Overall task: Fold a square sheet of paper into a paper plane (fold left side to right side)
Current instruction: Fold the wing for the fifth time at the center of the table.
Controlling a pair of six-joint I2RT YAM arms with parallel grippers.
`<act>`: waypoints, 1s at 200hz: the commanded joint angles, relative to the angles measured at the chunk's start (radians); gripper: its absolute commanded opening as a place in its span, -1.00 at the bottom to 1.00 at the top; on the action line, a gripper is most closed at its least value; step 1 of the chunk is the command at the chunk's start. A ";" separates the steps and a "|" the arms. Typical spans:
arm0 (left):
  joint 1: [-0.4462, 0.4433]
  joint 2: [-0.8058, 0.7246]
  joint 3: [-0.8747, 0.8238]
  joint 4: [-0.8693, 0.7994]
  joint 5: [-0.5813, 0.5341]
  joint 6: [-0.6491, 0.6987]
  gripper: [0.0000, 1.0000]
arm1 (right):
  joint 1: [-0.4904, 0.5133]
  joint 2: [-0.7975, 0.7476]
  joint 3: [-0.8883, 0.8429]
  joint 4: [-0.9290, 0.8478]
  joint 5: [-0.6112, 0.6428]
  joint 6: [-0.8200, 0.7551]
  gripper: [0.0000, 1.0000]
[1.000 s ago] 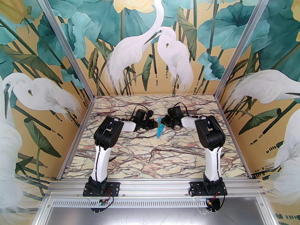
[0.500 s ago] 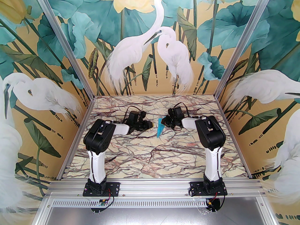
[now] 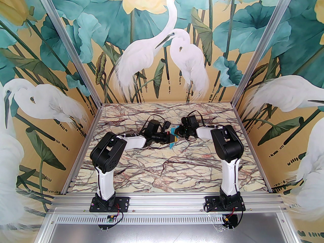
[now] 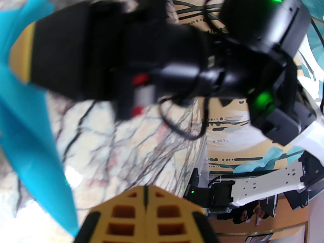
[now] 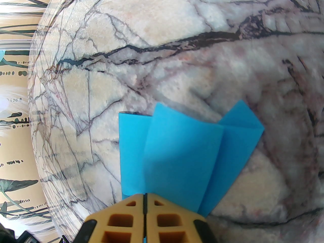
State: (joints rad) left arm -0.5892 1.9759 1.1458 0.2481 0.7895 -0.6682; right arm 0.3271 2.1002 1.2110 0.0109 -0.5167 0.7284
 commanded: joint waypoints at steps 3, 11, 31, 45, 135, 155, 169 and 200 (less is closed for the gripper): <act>-0.017 0.057 0.065 -0.100 0.004 0.063 -0.97 | -0.002 0.052 -0.012 -0.117 0.042 -0.024 -0.83; -0.018 0.068 0.072 -0.107 -0.009 0.070 -0.97 | -0.002 0.052 -0.011 -0.118 0.040 -0.024 -0.84; -0.017 0.086 0.082 -0.129 -0.048 0.087 -0.98 | -0.002 0.052 -0.011 -0.121 0.040 -0.026 -0.84; -0.017 0.101 0.090 -0.135 -0.055 0.091 -0.98 | -0.002 0.052 -0.011 -0.125 0.040 -0.027 -0.84; -0.015 0.126 0.065 -0.164 -0.142 0.119 -1.00 | -0.001 0.052 0.002 -0.147 0.047 -0.041 -0.84; -0.014 0.126 0.057 -0.160 -0.150 0.117 -0.99 | -0.001 0.052 0.002 -0.152 0.049 -0.044 -0.84; -0.010 0.129 0.051 -0.156 -0.148 0.116 -0.99 | 0.000 0.052 0.002 -0.154 0.050 -0.045 -0.84; -0.003 0.130 0.030 -0.148 -0.161 0.115 -1.00 | 0.000 0.052 0.004 -0.152 0.049 -0.044 -0.84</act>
State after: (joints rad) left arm -0.6010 2.0785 1.2030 0.0948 0.6563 -0.5705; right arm 0.3271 2.1002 1.2274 -0.0315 -0.5159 0.7063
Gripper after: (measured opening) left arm 0.069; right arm 0.082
